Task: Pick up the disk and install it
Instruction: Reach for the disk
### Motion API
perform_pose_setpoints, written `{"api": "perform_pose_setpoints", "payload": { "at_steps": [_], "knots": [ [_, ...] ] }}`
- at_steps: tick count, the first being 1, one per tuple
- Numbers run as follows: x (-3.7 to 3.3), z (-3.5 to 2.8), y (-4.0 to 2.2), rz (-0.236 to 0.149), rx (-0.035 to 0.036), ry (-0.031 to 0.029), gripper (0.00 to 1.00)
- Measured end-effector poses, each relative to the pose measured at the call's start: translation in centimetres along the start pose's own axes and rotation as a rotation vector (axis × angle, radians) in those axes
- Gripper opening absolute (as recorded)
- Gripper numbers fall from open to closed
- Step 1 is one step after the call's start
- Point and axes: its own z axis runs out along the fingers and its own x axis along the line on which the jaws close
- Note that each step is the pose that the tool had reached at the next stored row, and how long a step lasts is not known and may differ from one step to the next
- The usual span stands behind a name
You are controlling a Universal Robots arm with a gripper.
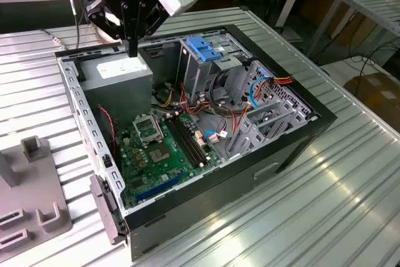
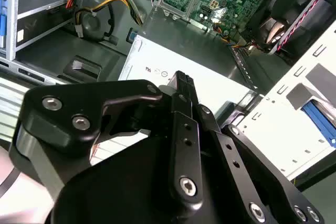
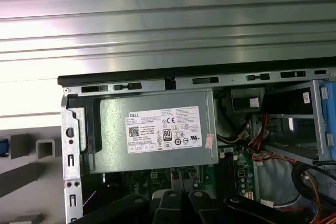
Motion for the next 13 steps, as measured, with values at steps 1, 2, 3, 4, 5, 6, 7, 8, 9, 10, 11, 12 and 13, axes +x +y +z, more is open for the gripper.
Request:
{"api": "perform_pose_setpoints", "payload": {
  "at_steps": [1, 2, 3, 4, 5, 6, 7, 8, 9, 10, 11, 12, 13],
  "knots": [
    [0.00, 0.00, 0.00, 0.000, 0.0000, 0.0000, 0.10],
    [0.00, 0.00, 0.00, 0.000, 0.0000, 0.0000, 0.10],
    [0.00, 0.00, 0.00, 0.000, 0.0000, 0.0000, 0.10],
    [0.00, 0.00, 0.00, 0.000, 0.0000, 0.0000, 0.10],
    [0.00, 0.00, 0.00, 0.000, 0.0000, 0.0000, 0.10],
    [0.01, 0.00, 0.00, 0.000, 0.0000, 0.0000, 0.10],
    [0.05, -0.01, 0.00, 0.000, 0.0001, 0.0000, 0.10],
    [0.08, -0.01, 0.00, 0.000, 0.0001, 0.0000, 0.10],
    [0.11, 0.00, -0.01, 0.000, 0.0000, 0.0000, 0.10],
    [0.17, 0.00, -0.01, 0.000, -0.0001, 0.0000, 0.10],
    [0.22, -0.01, -0.02, 0.000, 0.0000, 0.0000, 0.10],
    [0.27, -0.01, -0.02, 0.000, 0.0000, 0.0000, 0.10],
    [0.34, -0.01, -0.03, 0.000, 0.0000, 0.0000, 0.10]
  ]
}}
